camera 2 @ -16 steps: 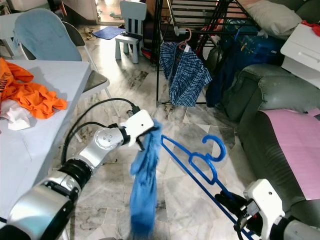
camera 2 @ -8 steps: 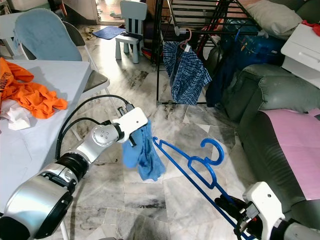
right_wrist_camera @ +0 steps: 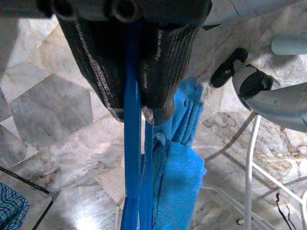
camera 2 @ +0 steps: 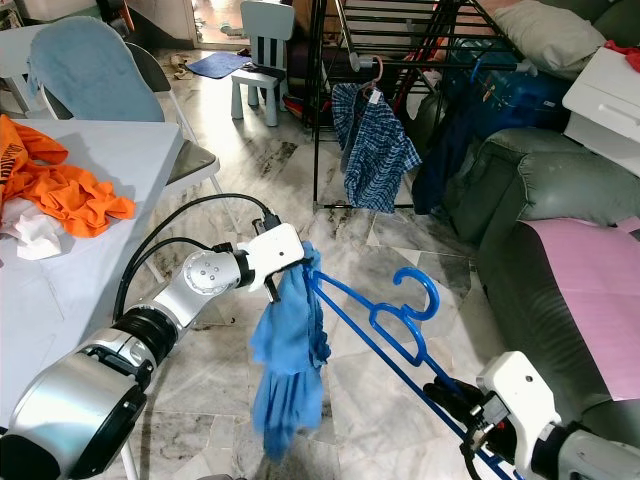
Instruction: Hang hanger
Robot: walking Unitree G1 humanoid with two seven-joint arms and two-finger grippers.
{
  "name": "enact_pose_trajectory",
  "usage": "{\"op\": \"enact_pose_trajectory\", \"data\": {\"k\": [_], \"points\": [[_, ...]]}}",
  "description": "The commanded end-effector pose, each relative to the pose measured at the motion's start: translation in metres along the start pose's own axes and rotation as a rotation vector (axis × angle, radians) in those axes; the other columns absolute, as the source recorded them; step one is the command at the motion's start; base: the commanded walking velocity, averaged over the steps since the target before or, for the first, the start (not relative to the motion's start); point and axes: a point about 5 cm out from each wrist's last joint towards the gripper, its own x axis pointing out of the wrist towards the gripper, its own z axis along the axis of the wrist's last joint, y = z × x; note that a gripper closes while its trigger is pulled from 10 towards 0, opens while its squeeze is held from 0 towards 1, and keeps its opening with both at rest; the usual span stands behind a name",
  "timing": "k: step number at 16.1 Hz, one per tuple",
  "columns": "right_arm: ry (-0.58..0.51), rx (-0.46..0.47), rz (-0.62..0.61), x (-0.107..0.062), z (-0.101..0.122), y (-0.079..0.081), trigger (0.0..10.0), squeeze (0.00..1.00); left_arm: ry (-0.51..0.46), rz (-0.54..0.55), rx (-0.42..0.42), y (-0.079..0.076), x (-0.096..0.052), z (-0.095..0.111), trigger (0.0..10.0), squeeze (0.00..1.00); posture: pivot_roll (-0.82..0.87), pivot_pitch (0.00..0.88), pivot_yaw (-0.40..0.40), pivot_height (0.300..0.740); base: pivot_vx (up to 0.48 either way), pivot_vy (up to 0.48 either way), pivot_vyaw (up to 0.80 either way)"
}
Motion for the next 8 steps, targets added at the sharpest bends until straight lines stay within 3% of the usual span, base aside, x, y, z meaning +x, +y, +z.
{"op": "enact_pose_trajectory", "data": {"k": [1,2,6,8], "points": [[-0.005,-0.005,-0.005,0.002,0.000,-0.001,10.0,0.00,-0.102,-0.010,0.004,0.002,0.002,0.016,10.0,0.00,0.00,0.000,-0.045,0.740,0.000,0.000,0.00],[-0.003,-0.006,-0.004,0.005,-0.001,-0.001,10.0,0.00,-0.166,-0.048,0.009,0.001,0.002,0.024,10.0,0.00,0.00,0.000,-0.045,0.740,0.000,0.000,0.00],[0.001,-0.009,-0.006,0.006,-0.001,-0.001,10.0,0.00,-0.169,-0.083,0.036,0.000,0.000,0.023,10.0,0.00,0.00,0.000,-0.045,0.740,0.000,0.000,0.00],[0.001,0.011,-0.014,0.008,-0.005,-0.003,10.0,0.00,-0.256,-0.099,-0.006,0.004,-0.001,0.034,10.0,0.00,0.00,0.000,-0.047,0.740,0.000,0.000,0.00]]}}
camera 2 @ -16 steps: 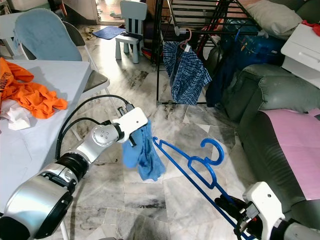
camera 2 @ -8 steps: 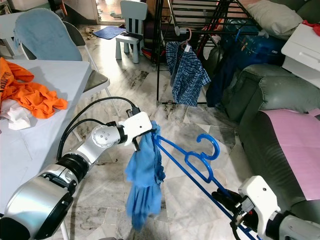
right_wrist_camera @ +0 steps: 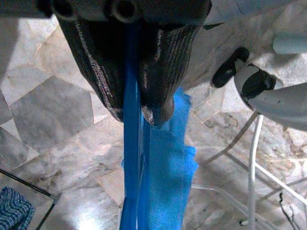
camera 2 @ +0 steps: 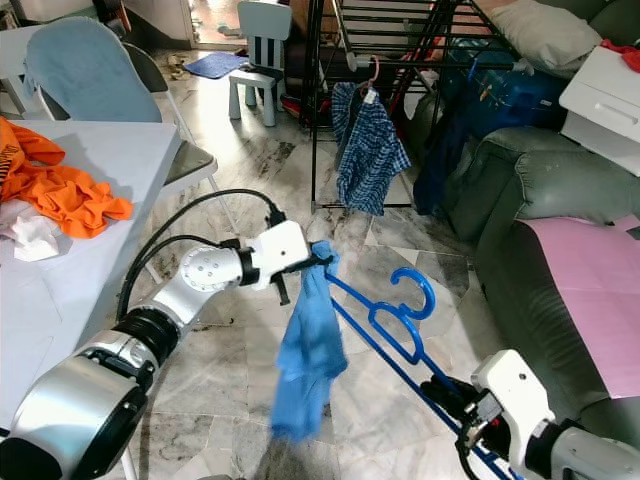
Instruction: Hang hanger
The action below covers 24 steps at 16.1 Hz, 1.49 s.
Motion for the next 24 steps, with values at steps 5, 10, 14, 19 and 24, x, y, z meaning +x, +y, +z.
{"op": "enact_pose_trajectory", "data": {"k": [5,10,14,19,24], "points": [[-0.096,0.187,-0.311,0.017,-0.016,-0.040,10.0,0.00,-0.340,-0.097,-0.120,0.002,0.010,0.053,10.0,0.00,0.02,0.000,-0.053,0.740,0.000,0.000,0.00],[-0.192,0.431,-0.648,0.010,-0.027,-0.083,10.0,0.00,-0.377,-0.193,-0.197,-0.010,0.005,0.054,10.0,0.00,0.03,0.000,-0.057,0.740,0.000,0.000,0.00],[-0.394,0.567,-0.775,0.001,-0.003,-0.106,10.0,0.00,-0.290,-0.206,-0.271,-0.032,0.006,0.030,10.0,0.00,0.03,0.000,-0.050,0.740,0.000,0.000,0.00],[-0.809,0.770,-0.755,-0.002,0.066,-0.117,10.0,0.00,-0.164,-0.246,-0.232,-0.065,0.010,0.004,10.0,0.00,0.01,0.000,-0.047,0.740,0.000,0.000,0.00],[-0.837,0.617,-0.560,0.026,0.118,-0.089,10.0,0.00,-0.160,-0.242,-0.215,-0.075,0.016,0.004,10.0,0.00,0.01,0.000,-0.059,0.740,0.000,0.000,0.00]]}}
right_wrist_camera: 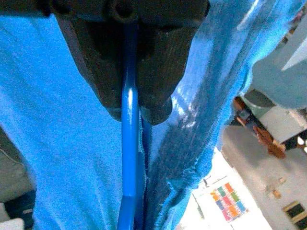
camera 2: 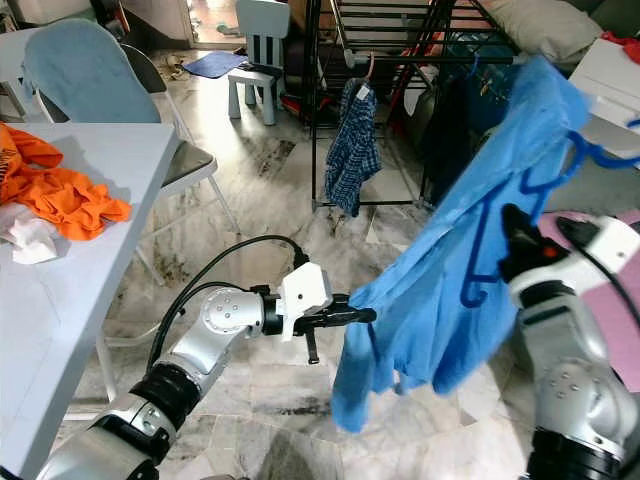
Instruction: Hang hanger
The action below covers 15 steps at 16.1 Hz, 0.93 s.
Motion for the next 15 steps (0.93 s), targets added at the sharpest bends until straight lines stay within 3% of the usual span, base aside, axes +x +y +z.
{"op": "enact_pose_trajectory", "data": {"k": [1,4,5,6,8,9,12,15], "points": [[-0.120,-0.017,-0.032,0.005,0.019,0.006,10.0,0.00,0.002,-0.017,0.006,-0.006,0.003,-0.002,10.0,0.00,0.02,0.000,-0.062,0.740,0.000,0.000,0.00],[-0.200,-0.013,-0.215,0.007,0.033,-0.016,10.0,0.00,0.007,-0.045,0.010,-0.015,0.004,-0.007,10.0,0.00,0.01,0.000,-0.064,0.740,0.000,0.000,0.00],[-0.177,-0.089,-0.233,0.007,0.032,-0.018,10.0,0.00,0.007,-0.049,0.011,-0.016,0.004,-0.007,10.0,0.00,0.01,0.000,-0.065,0.740,0.000,0.000,0.00],[-0.080,-0.276,-0.211,0.011,0.017,-0.014,10.0,0.00,0.001,-0.055,-0.003,-0.020,0.008,-0.007,10.0,0.74,0.01,0.000,-0.070,0.740,0.000,0.000,0.00],[-0.066,-0.297,-0.197,0.012,0.012,-0.012,10.0,0.00,0.000,-0.059,-0.007,-0.021,0.009,-0.007,10.0,0.74,0.01,0.000,-0.070,0.740,0.000,0.000,0.00],[-0.067,-0.312,-0.176,0.013,0.008,-0.008,10.0,0.00,0.002,-0.083,-0.020,-0.025,0.012,-0.009,10.0,1.00,0.01,0.000,-0.072,0.740,0.000,0.000,0.00],[-0.080,-0.347,-0.077,0.014,-0.006,0.005,10.0,0.00,0.018,-0.121,-0.046,-0.036,0.016,-0.015,10.0,1.00,0.02,0.000,-0.073,0.740,0.000,0.000,0.00],[-0.084,-0.376,-0.019,0.009,-0.014,0.010,10.0,0.00,0.016,-0.112,-0.094,-0.037,0.016,-0.017,10.0,1.00,0.01,0.000,-0.067,0.740,0.000,0.000,0.00]]}}
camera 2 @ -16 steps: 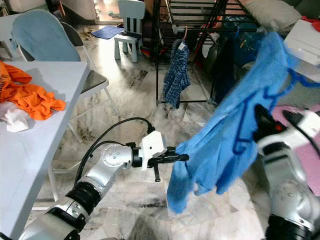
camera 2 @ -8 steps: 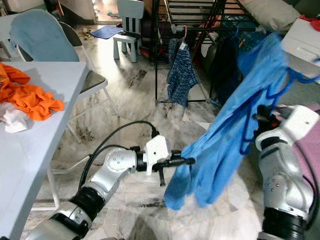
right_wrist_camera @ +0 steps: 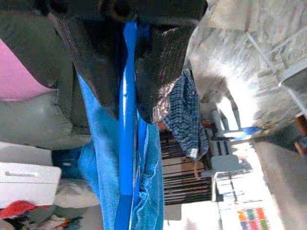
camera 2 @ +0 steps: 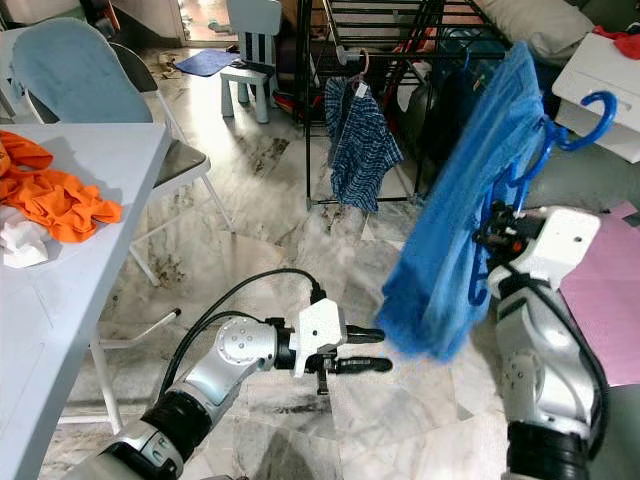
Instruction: Hang hanger
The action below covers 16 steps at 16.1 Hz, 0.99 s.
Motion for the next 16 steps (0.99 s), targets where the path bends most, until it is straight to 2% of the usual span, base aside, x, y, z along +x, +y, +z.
{"op": "enact_pose_trajectory", "data": {"k": [1,3,5,7,9,10,13,14,16], "points": [[-0.047,-0.014,0.059,-0.002,0.006,0.008,10.0,0.00,-0.010,0.013,-0.017,0.003,-0.001,0.002,10.0,1.00,0.01,0.000,-0.066,0.740,0.000,0.000,0.00],[-0.041,-0.042,0.097,-0.008,0.002,0.010,10.0,0.00,-0.008,0.059,-0.004,0.011,-0.008,0.003,10.0,1.00,0.01,0.000,-0.066,0.740,0.000,0.000,0.00],[0.031,-0.102,0.160,-0.026,-0.014,0.006,10.0,0.00,0.004,0.166,0.019,0.031,-0.030,0.004,10.0,1.00,0.02,0.000,-0.069,0.740,0.000,0.000,0.00],[0.084,-0.160,0.229,-0.045,-0.028,0.002,10.0,0.00,0.010,0.253,0.008,0.047,-0.050,0.005,10.0,1.00,0.03,0.000,-0.069,0.740,0.000,0.000,0.00],[0.096,-0.175,0.266,-0.052,-0.031,0.004,10.0,0.00,0.011,0.299,0.014,0.054,-0.055,0.007,10.0,1.00,0.02,0.000,-0.067,0.740,0.000,0.000,0.00],[0.111,-0.200,0.332,-0.059,-0.035,0.010,10.0,0.00,-0.009,0.344,0.030,0.063,-0.057,0.015,10.0,1.00,0.02,0.000,-0.067,0.740,0.000,0.000,0.00],[0.157,-0.222,0.449,-0.072,-0.043,0.016,10.0,0.00,-0.028,0.349,0.124,0.071,-0.057,0.031,10.0,1.00,0.03,0.000,-0.068,0.740,0.000,0.000,0.00],[0.180,-0.237,0.487,-0.078,-0.044,0.011,10.0,0.00,-0.016,0.330,0.188,0.074,-0.059,0.038,10.0,1.00,0.03,0.000,-0.067,0.740,0.000,0.000,0.00],[0.242,-0.252,0.534,-0.087,-0.046,-0.001,10.0,0.00,0.013,0.295,0.260,0.077,-0.065,0.043,10.0,1.00,0.03,0.000,-0.065,0.740,0.000,0.000,0.00]]}}
